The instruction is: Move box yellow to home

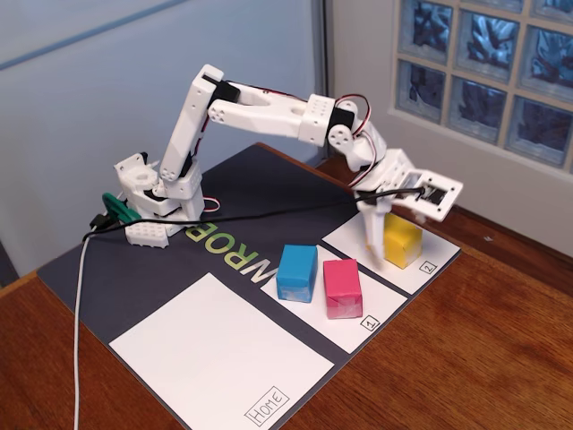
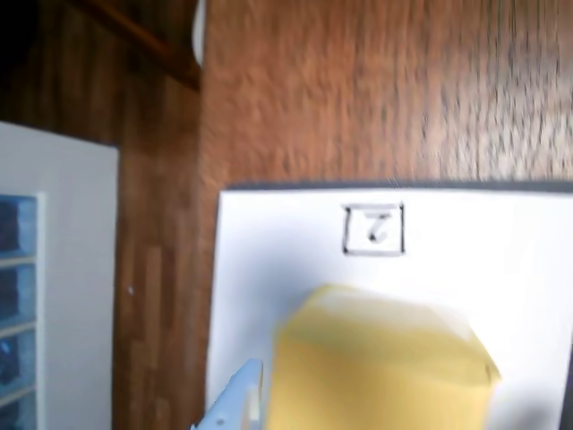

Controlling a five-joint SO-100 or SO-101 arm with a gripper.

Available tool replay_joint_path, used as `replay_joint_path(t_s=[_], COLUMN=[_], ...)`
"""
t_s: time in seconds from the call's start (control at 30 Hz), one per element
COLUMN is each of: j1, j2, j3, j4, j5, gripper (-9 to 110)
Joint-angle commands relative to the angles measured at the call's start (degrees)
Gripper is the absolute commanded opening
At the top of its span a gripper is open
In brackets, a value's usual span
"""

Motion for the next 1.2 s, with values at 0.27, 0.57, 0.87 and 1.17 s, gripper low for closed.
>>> replay_joint_path(t_s=[0.27, 0.57, 0.87, 1.17], j1=[-2.5, -4.1, -3.3, -3.3], j2=[5.1, 1.4, -1.7, -2.8], j3=[0.9, 0.9, 0.9, 0.9], j4=[-1.1, -4.4, -4.8, -6.8], j5=[-0.1, 3.6, 5.5, 10.2], gripper=[50, 51, 45, 26])
